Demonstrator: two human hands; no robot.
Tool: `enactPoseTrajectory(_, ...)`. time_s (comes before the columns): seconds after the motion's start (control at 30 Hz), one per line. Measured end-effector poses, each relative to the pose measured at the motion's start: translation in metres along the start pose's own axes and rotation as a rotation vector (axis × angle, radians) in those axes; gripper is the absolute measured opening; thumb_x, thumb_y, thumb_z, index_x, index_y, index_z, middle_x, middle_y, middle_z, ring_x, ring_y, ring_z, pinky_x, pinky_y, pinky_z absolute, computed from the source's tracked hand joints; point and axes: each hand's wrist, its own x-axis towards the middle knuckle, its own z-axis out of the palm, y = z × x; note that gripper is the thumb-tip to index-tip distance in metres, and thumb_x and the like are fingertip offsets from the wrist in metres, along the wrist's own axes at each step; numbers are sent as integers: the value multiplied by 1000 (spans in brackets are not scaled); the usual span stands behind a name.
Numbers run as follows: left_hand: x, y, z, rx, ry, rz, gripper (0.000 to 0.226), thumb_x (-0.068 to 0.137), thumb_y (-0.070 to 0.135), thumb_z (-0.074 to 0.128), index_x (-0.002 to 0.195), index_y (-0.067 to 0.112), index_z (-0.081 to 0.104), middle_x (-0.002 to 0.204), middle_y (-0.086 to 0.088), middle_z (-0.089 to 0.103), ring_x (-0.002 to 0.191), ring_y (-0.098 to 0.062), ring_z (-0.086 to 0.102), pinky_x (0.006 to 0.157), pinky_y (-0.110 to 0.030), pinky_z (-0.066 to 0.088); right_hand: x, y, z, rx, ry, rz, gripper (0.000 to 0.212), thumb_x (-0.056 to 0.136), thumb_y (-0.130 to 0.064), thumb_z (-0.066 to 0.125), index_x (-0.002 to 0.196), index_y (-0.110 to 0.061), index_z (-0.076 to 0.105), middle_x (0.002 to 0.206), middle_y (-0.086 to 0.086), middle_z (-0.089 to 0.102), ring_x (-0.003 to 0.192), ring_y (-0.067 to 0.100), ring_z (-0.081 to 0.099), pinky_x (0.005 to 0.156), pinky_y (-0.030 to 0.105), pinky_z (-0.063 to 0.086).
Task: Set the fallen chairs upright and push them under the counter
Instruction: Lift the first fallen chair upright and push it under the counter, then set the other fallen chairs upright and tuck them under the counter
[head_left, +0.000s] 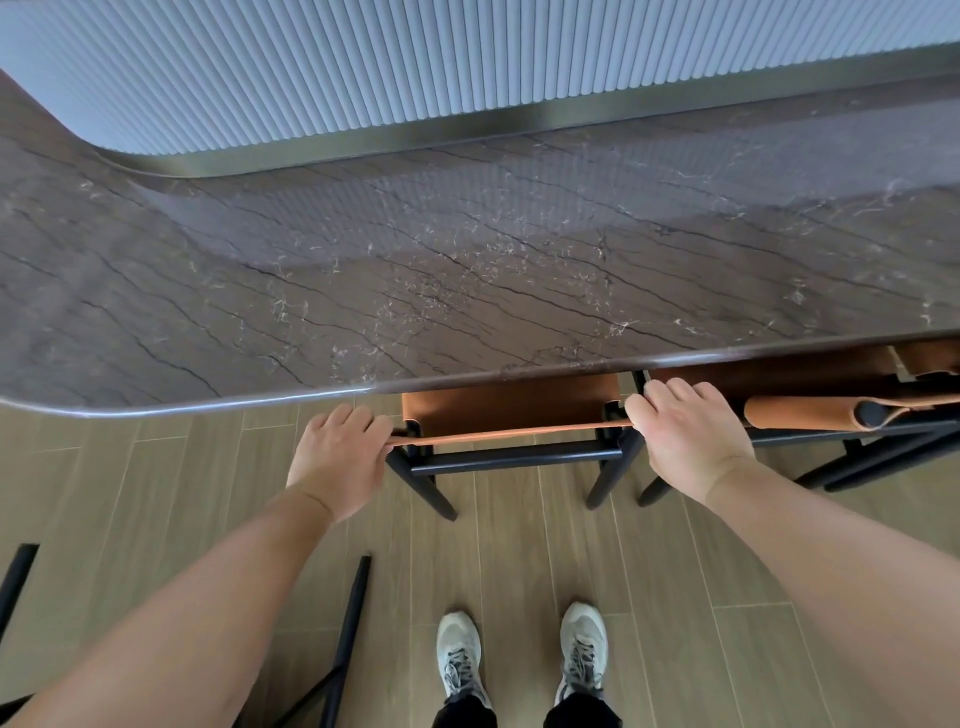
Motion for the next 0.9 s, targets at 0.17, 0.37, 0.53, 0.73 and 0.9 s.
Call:
enactPoseTrajectory(0.17,0,17,-4,-52,-7,-28,12,88,31,64,85,22,58,78,6,52,73,-18,49,68,-34,47,1,-3,-5,-6,-65,32,24,66,-2,70,82,-13,56,70,3,51,63,24,46,56,34,30)
enactPoseTrajectory(0.37,3,53,-39,-360,-25,-149,25,92,47,56,108,28,57,102,14,52,96,-10,47,85,-29,41,10,-12,-29,147,-86,21,22,86,-31,63,102,-18,57,94,1,60,87,22,59,74,34,47)
enactPoseTrajectory(0.53,2,88,-91,-1062,60,-476,20,84,51,59,97,36,60,92,16,64,90,-2,60,76,-19,44,30,-43,-72,652,-166,118,38,93,-43,54,125,-24,52,118,-8,51,108,15,49,83,30,41)
enactPoseTrajectory(0.73,-21,90,-126,-1622,218,-766,31,81,43,59,101,21,67,94,-4,73,86,-17,70,80,-37,53,51,-90,-122,1376,-241,330,26,93,-43,57,116,-32,52,108,-14,58,102,9,56,82,25,45)
enactPoseTrajectory(0.9,-67,74,-134,-1690,367,-884,36,82,44,53,103,19,66,92,-2,74,90,-23,71,76,-35,52,53,-130,-149,1657,-377,273,16,98,-35,55,113,-31,55,116,-3,60,109,16,58,96,36,49)
